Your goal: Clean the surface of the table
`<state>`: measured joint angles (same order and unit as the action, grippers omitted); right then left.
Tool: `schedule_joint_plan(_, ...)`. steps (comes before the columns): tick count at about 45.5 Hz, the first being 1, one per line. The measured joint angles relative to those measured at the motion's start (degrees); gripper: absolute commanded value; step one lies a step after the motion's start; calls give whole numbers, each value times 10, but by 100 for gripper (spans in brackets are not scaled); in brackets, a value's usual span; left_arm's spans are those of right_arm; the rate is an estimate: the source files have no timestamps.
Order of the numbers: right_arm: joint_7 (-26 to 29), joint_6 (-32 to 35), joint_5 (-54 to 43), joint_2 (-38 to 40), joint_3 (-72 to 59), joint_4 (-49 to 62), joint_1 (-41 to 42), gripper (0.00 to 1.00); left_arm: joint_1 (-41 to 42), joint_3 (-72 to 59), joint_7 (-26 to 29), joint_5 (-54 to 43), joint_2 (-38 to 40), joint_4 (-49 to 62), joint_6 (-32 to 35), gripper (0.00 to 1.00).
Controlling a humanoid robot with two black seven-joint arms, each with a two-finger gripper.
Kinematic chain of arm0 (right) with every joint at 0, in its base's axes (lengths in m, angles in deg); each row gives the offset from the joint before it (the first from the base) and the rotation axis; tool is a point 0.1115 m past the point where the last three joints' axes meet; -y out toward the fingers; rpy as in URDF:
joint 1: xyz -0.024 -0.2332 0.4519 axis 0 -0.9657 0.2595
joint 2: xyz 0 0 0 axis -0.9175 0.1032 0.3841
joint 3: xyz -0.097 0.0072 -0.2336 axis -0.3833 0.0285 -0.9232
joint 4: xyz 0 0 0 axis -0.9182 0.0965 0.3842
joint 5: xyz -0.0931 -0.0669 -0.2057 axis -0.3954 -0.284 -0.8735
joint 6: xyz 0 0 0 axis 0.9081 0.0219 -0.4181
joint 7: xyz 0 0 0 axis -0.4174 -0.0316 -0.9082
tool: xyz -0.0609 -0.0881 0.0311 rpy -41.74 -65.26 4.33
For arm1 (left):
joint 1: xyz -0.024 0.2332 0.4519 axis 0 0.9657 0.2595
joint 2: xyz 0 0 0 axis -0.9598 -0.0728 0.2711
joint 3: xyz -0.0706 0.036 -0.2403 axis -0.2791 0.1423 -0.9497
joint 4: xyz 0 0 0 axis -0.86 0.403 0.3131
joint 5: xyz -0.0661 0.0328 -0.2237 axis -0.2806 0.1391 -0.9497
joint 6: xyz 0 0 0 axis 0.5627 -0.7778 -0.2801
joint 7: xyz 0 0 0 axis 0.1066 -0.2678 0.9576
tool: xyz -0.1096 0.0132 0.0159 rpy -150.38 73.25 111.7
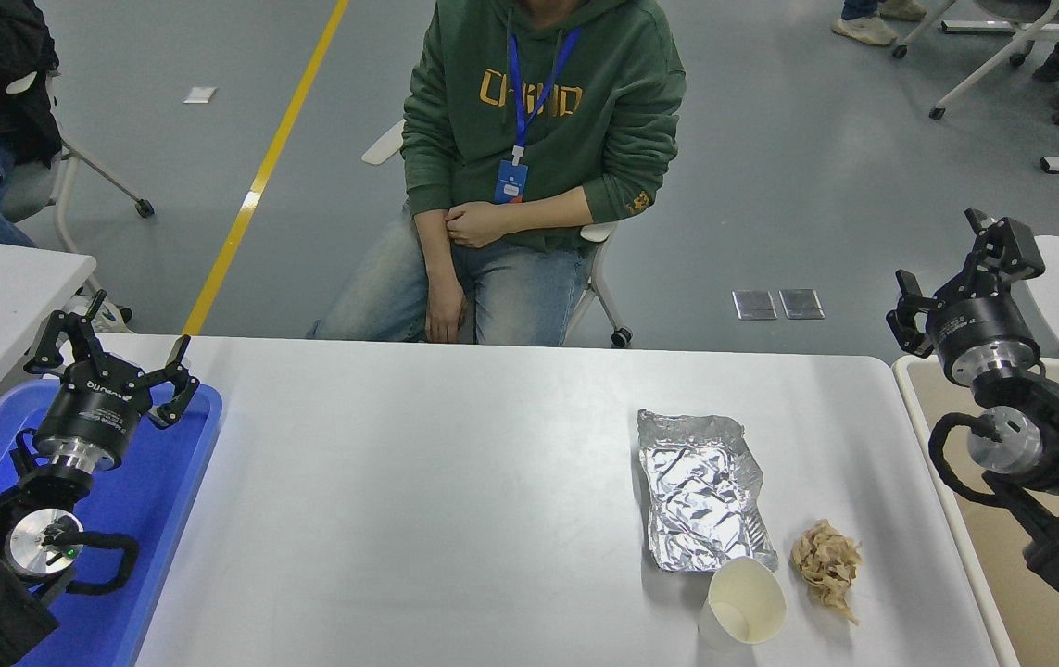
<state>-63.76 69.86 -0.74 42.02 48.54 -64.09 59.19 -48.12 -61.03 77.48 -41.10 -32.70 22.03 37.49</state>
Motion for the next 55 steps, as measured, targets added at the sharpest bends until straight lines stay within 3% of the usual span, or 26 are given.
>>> schedule_joint_plan(55, 1, 2, 76, 15, -21, -7, 5, 100, 0, 0, 0, 0, -1, 0, 0, 100)
